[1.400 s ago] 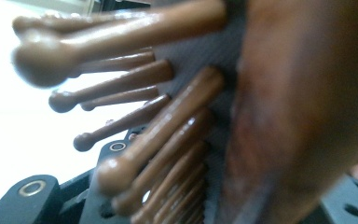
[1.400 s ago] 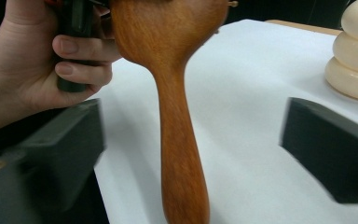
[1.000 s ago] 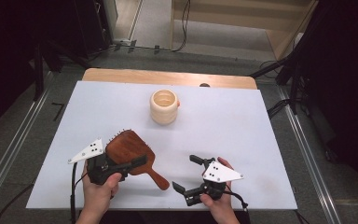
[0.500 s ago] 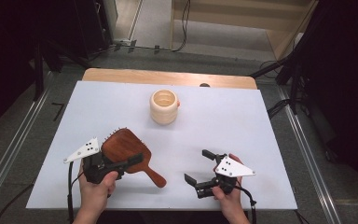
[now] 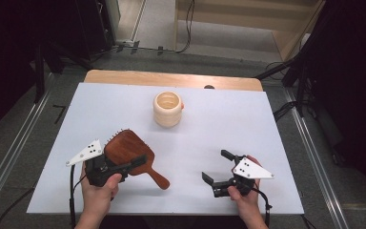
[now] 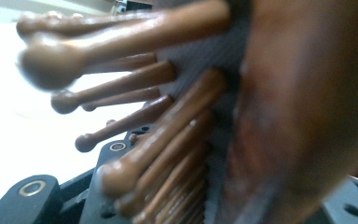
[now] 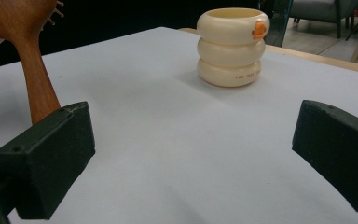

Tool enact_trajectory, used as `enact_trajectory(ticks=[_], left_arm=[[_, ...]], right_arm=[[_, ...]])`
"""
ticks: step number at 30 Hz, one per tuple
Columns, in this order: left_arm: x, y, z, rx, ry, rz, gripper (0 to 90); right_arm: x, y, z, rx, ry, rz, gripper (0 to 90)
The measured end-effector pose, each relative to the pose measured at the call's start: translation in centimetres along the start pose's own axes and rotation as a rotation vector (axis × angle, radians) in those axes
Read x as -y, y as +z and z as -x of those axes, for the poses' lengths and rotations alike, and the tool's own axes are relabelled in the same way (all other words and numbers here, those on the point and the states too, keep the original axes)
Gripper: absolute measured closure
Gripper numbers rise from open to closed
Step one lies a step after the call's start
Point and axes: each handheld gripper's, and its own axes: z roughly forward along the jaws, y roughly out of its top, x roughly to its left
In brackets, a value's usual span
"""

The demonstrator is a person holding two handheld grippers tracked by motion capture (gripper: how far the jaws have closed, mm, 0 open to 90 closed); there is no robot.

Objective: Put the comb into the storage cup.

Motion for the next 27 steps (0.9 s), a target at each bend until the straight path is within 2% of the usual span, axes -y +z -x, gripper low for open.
enact_trajectory(ticks=[8, 14, 27], left_arm=[[-0.6, 0.2, -0.4, -0.031, 0.009, -0.006, 55.2], [-1.2, 0.5, -0.7, -0.054, 0.018, -0.009, 55.2], [-3.8, 1.3, -0.9, -0.078, 0.041, 0.005, 55.2]], right_arm=[[0.3, -1.4, 1.5, 0.012, 0.01, 0.02, 0.0], [0.6, -2.5, 2.9, 0.052, 0.019, 0.03, 0.0], [1.4, -4.5, 5.2, 0.107, 0.012, 0.036, 0.0]])
